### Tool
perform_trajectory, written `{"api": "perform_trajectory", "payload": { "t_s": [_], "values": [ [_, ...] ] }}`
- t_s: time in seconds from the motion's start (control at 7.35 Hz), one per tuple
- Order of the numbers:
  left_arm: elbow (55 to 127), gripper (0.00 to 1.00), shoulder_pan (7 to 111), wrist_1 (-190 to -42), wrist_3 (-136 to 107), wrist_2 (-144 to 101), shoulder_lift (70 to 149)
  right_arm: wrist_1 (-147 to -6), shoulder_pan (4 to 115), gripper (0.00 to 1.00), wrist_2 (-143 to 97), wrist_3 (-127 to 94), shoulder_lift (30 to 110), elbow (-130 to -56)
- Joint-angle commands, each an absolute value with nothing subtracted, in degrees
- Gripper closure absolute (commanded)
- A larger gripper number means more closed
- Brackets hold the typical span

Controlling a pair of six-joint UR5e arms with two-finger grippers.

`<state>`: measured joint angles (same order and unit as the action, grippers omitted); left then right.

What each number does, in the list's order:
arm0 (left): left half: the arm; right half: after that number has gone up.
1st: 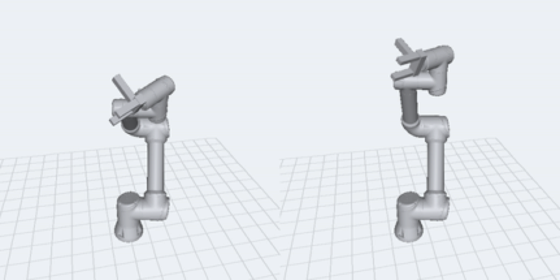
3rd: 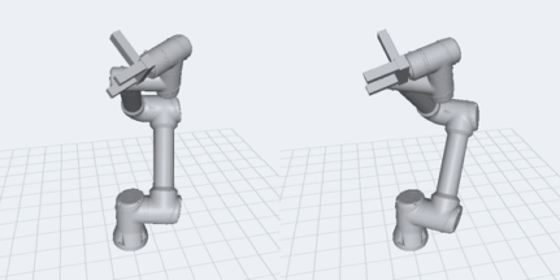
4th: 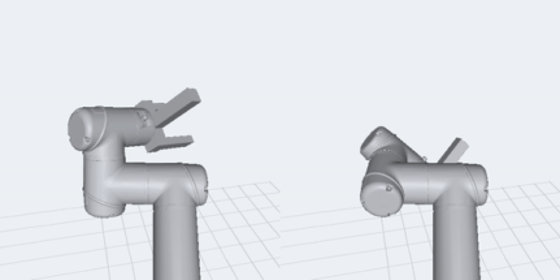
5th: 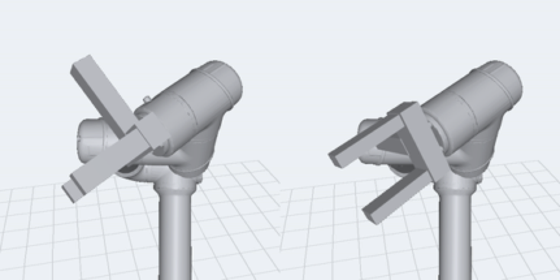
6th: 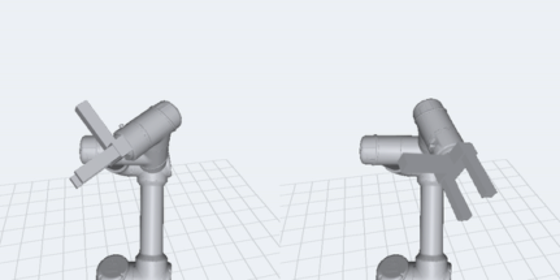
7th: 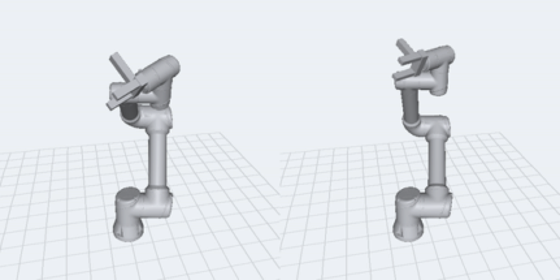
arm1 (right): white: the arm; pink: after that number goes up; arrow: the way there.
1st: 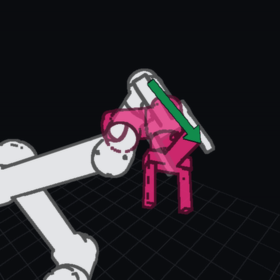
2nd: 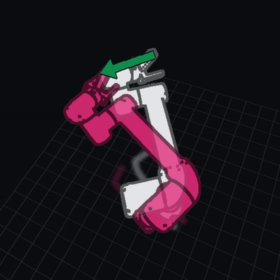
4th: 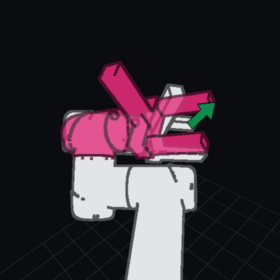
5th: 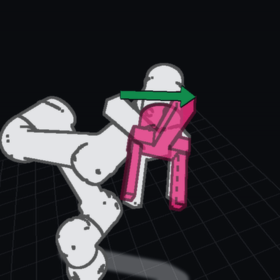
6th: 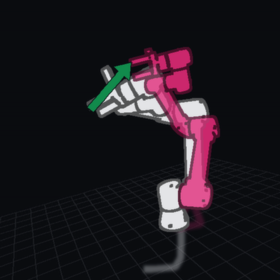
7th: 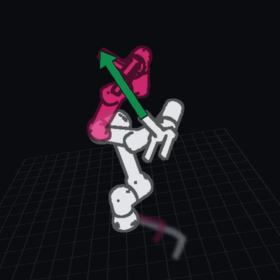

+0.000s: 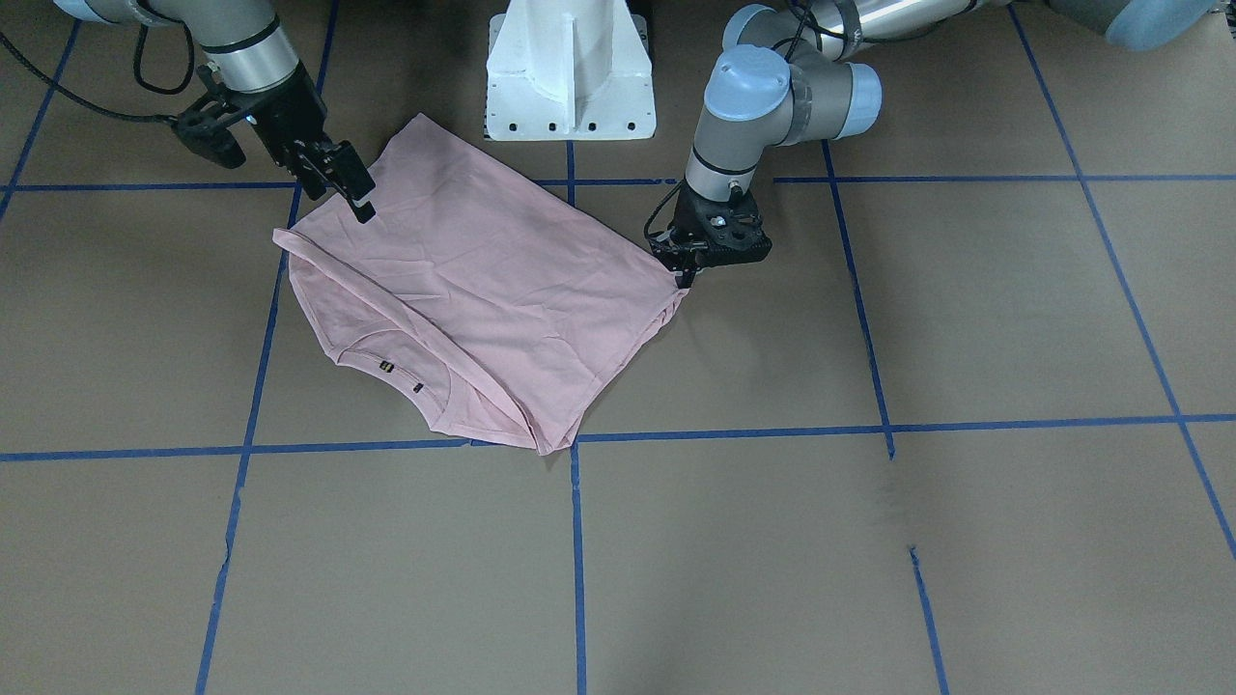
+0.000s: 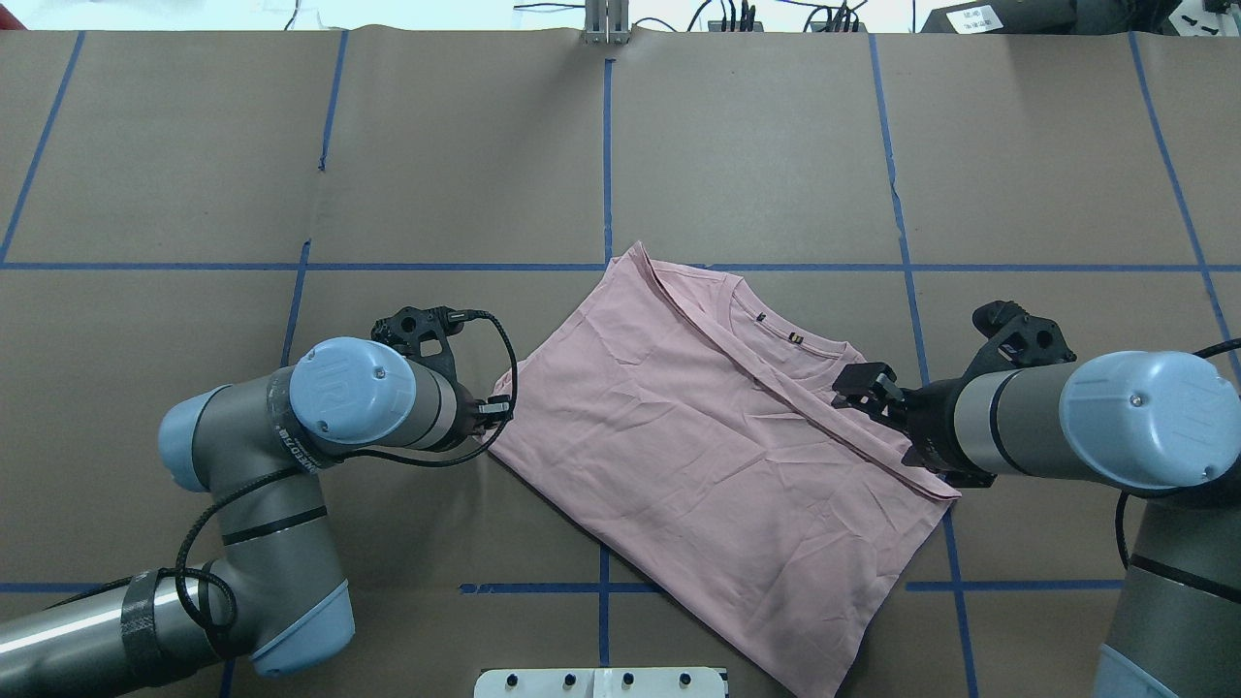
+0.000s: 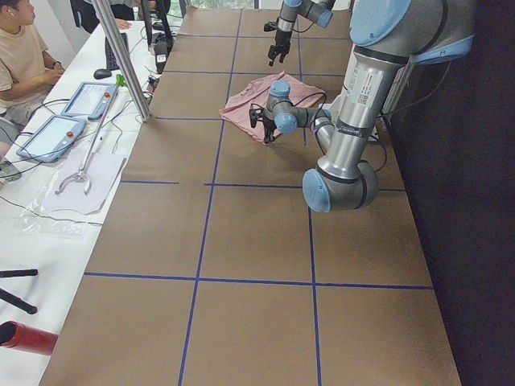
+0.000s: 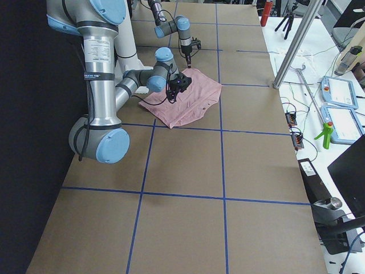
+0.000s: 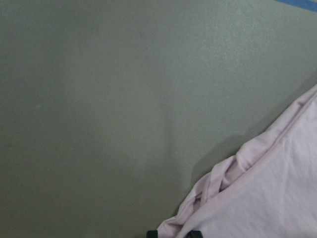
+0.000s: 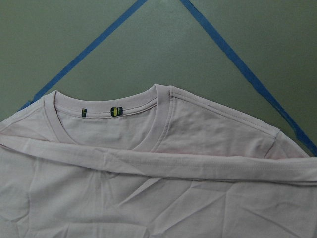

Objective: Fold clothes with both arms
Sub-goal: 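Bring both grippers to the shirt's opposite side edges and grasp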

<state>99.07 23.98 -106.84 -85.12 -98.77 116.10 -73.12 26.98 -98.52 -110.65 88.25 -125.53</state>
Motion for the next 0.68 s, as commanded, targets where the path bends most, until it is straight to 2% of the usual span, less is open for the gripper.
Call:
{"api": "perform_trajectory", "payload": {
  "t_s": [0.0, 0.41, 0.54],
  "values": [
    [99.2, 1.00, 25.1, -106.1, -84.5, -98.5, 116.1, -73.1, 27.0, 0.00, -98.5, -110.7, 88.2, -125.3],
    [98.8, 1.00, 34.2, -105.0, -71.4, -98.4, 116.5, -73.1, 27.0, 0.00, -98.5, -110.7, 87.9, -125.5],
    [95.0, 1.00, 37.7, -106.2, -67.9, -98.2, 119.0, -73.1, 27.0, 0.00, -98.5, -110.7, 88.1, -125.5]
  ]
}}
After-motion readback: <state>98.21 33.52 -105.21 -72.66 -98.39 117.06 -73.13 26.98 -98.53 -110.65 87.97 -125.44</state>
